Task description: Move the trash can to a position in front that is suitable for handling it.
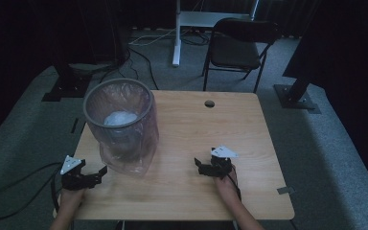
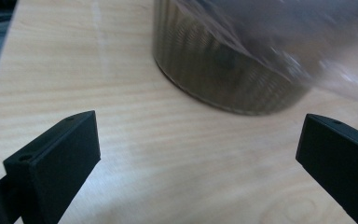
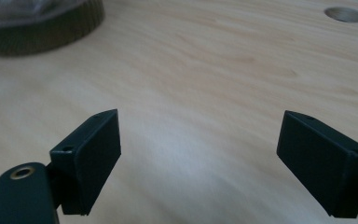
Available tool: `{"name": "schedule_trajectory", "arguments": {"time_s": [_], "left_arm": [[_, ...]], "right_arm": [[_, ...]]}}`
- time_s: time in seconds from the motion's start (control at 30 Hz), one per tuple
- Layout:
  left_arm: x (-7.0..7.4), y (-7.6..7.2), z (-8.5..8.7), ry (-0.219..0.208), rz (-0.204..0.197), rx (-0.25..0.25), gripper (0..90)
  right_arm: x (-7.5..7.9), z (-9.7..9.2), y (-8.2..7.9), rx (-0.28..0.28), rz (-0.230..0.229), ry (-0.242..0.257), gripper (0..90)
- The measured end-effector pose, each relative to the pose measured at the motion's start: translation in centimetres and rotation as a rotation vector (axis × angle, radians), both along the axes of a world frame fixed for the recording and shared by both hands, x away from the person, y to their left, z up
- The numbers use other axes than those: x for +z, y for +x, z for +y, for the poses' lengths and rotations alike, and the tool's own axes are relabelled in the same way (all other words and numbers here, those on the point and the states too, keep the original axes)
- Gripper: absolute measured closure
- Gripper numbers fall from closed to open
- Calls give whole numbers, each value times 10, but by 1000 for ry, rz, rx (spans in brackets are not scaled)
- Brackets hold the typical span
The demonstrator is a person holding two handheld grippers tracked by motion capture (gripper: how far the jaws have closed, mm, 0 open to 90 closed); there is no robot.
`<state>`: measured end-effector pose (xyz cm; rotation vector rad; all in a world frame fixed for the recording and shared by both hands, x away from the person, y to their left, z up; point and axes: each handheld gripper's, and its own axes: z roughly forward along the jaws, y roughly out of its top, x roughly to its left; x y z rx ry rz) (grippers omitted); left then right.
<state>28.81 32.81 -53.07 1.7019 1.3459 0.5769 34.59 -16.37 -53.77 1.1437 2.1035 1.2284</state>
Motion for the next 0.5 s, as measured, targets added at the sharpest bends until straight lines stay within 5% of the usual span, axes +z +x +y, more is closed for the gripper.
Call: {"name": "schedule_trajectory", "arguments": {"time_s": [0.23, 0.5], "left_arm": [[-2, 25, 12, -45, 5, 74, 0], [2, 61, 20, -25, 0, 153, 0]], "right_arm": [[8, 21, 38, -30, 2, 67, 130], [18, 41, 80, -95, 13, 83, 131]]}}
